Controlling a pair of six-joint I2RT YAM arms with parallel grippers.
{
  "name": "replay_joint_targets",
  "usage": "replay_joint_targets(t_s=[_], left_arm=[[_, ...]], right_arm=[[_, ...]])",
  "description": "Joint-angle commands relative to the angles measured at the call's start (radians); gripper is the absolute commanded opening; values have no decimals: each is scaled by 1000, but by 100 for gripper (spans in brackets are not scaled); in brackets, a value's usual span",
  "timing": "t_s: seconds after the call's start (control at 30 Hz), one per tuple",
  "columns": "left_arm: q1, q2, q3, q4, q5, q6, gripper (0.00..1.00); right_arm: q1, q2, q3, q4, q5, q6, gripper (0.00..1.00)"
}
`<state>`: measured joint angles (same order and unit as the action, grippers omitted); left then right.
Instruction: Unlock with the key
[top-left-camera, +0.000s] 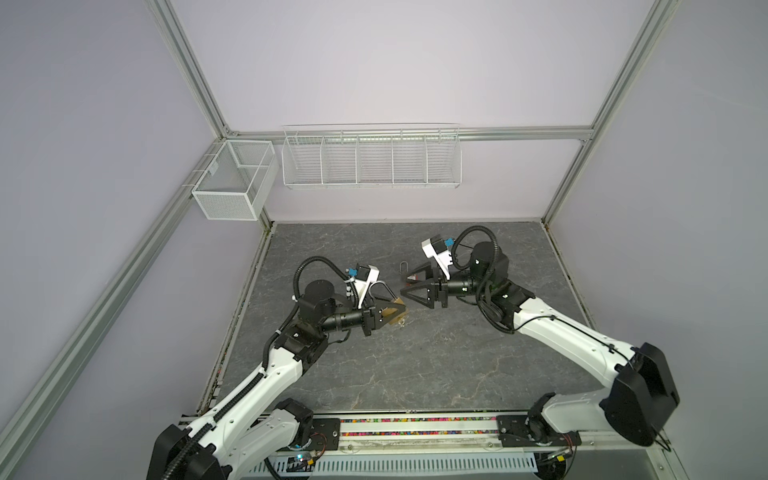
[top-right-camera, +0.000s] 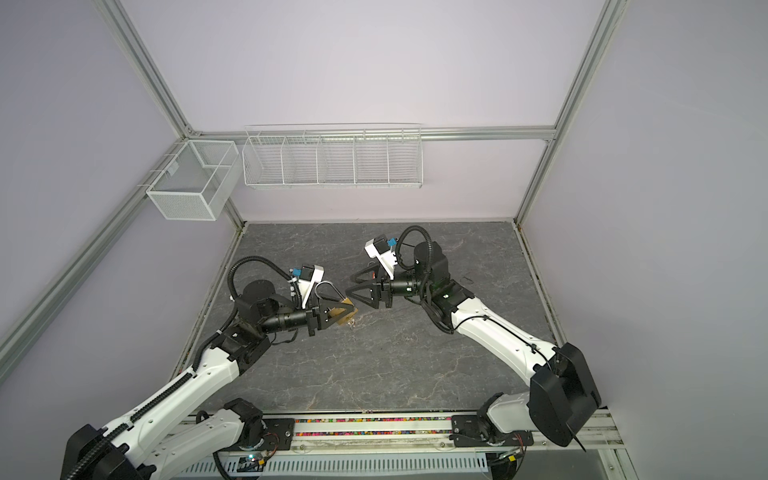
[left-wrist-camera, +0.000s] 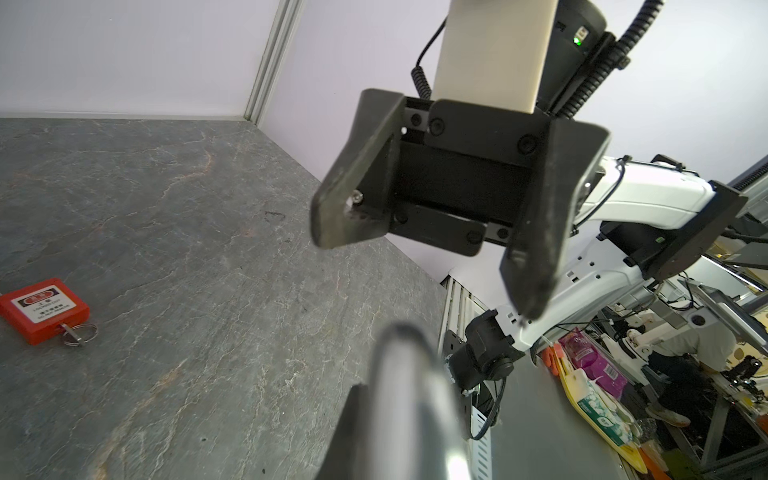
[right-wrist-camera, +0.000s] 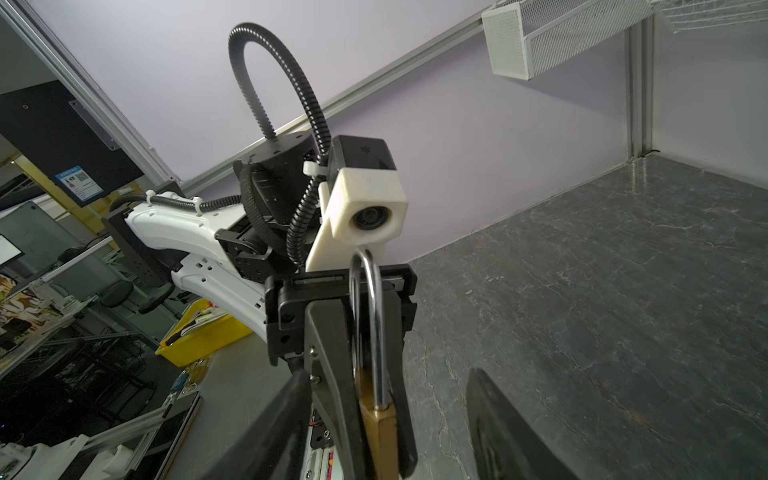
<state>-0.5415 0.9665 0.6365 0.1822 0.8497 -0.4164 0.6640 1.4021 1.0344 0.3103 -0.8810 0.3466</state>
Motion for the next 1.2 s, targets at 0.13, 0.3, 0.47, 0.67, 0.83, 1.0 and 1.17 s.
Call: replay_joint_targets(t_s=[0.13, 0.3, 0.47, 0.67, 0.83, 1.0, 1.17], left_arm=[[-10, 5, 54, 116, 67, -31, 0], [-30, 28, 58, 125, 69, -33, 0], [-32, 35, 53, 127, 63, -31, 0], [-31, 25, 67, 54, 5, 33, 0], [-31, 9, 78, 5, -70, 78, 18], [-31, -7, 49, 54, -125, 79, 54], [-31, -22, -19, 151, -104, 56, 58]], right_arm=[[44, 60, 66, -21, -72, -40, 52], [48, 81, 74, 31, -75, -9, 39], [49, 95, 93, 33, -88, 2, 24], [51, 83, 80, 28, -96, 2, 8], [48, 54, 51, 28, -58, -1, 7], [31, 23, 19, 13, 59, 18, 7], [-9, -30, -46, 101, 126, 87, 7]])
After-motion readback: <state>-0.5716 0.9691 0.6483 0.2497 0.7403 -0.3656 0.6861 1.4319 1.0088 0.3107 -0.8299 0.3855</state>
